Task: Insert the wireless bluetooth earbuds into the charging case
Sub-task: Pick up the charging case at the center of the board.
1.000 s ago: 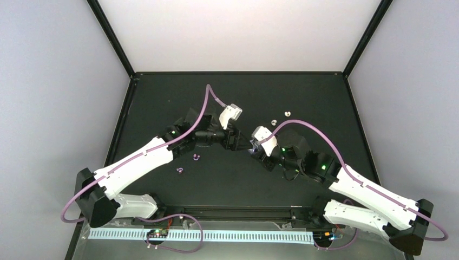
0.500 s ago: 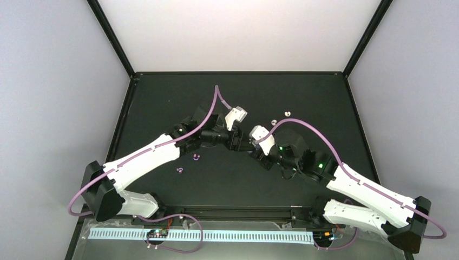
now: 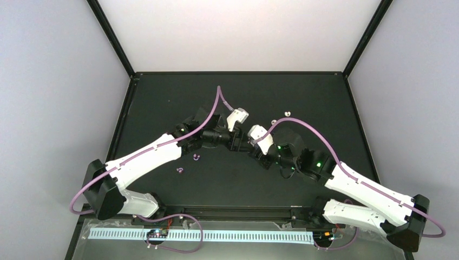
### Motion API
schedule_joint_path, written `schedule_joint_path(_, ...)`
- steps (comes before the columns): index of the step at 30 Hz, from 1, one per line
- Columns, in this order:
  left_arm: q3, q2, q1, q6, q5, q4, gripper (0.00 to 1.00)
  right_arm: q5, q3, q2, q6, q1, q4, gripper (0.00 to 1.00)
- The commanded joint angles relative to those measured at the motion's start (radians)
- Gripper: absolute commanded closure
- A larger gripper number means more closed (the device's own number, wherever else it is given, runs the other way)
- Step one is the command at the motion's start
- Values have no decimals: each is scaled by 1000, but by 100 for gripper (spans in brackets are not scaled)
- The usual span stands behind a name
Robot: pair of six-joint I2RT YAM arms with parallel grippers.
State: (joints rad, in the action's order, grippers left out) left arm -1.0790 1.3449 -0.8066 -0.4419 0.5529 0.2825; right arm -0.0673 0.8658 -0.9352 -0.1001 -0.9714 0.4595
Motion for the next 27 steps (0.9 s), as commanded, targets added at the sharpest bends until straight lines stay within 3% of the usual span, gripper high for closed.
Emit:
schedule_joint_path(1, -38, 12, -14, -11, 46, 0, 56, -8, 38, -1, -15, -7, -52, 64)
schedule_joint_path(17, -36, -10, -17, -36, 70, -23, 80, -11, 50, -10, -7, -7, -47, 58)
schedule_joint_path(24, -36, -24, -17, -45, 60, -32, 89, -13, 57, -12, 8, -8, -42, 48)
schedule_joint_path(27, -34, -33, -16, -49, 48, -36, 91, -11, 61, -11, 19, -7, -38, 36)
